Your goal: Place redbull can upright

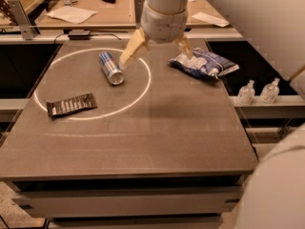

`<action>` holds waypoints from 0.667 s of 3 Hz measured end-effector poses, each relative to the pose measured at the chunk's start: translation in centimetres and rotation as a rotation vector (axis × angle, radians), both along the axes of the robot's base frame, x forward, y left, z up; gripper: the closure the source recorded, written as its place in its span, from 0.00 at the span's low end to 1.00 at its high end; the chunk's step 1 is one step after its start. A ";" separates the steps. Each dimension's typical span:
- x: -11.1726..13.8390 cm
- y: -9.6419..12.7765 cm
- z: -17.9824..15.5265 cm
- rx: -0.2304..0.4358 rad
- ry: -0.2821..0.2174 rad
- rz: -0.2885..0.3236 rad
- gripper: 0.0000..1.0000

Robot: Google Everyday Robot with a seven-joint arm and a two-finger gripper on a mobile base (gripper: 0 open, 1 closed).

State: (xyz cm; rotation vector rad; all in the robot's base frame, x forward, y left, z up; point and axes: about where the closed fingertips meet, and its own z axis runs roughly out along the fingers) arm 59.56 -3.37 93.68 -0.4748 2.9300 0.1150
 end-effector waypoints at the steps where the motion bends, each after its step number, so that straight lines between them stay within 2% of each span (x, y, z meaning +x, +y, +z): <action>1: 2.0 1.8 -0.2 0.001 0.001 0.016 0.00; 2: 3.6 4.0 -0.2 0.008 -0.001 0.048 0.00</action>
Offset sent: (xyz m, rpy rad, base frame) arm 0.0399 0.0545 0.0012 -0.0244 0.0577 0.0862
